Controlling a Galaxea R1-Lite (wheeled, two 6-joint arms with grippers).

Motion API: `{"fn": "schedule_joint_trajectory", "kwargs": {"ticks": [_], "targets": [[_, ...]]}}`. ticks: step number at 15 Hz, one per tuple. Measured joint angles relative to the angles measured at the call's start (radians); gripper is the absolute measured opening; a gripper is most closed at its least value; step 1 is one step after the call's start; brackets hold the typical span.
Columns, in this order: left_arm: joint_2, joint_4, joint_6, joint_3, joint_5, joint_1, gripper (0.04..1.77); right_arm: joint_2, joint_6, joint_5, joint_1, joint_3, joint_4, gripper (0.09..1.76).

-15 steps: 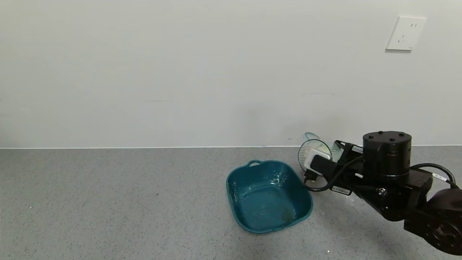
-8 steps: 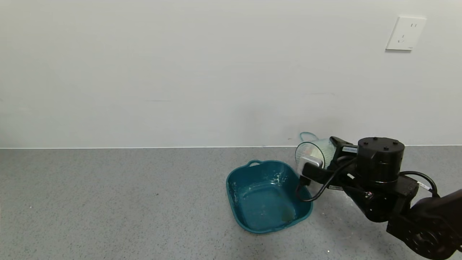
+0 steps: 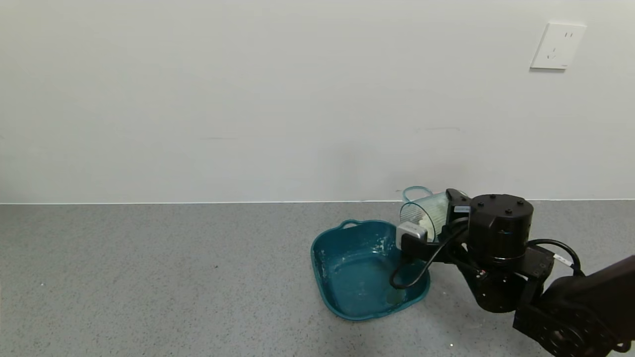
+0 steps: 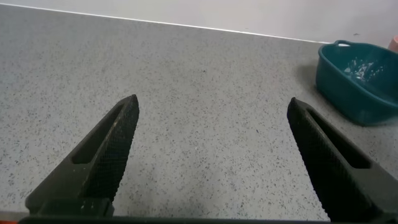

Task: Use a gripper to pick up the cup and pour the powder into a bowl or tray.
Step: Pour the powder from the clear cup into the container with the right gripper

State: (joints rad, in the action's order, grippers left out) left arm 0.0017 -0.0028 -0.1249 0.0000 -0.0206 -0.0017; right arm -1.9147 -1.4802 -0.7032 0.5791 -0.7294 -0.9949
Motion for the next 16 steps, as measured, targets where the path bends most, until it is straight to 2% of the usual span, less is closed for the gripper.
{"fn": "schedule_joint_trajectory", "kwargs": {"ticks": [3,7,10,16], "targets": [[0.0,0.0,0.0,0.0,0.0,0.0,1.72,-0.016,-0.06,-0.129,0.047,-0.015,-0.017,1.3],[0.0,0.0,0.0,0.0,0.0,0.0,1.72,-0.043,-0.193,-0.214,0.096,-0.013,-0.121,1.3],[0.0,0.0,0.0,0.0,0.0,0.0,1.72,-0.073,-0.28,-0.252,0.124,-0.005,-0.22,1.3],[0.0,0.0,0.0,0.0,0.0,0.0,1.72,-0.089,-0.413,-0.275,0.146,0.01,-0.229,1.3]]}}
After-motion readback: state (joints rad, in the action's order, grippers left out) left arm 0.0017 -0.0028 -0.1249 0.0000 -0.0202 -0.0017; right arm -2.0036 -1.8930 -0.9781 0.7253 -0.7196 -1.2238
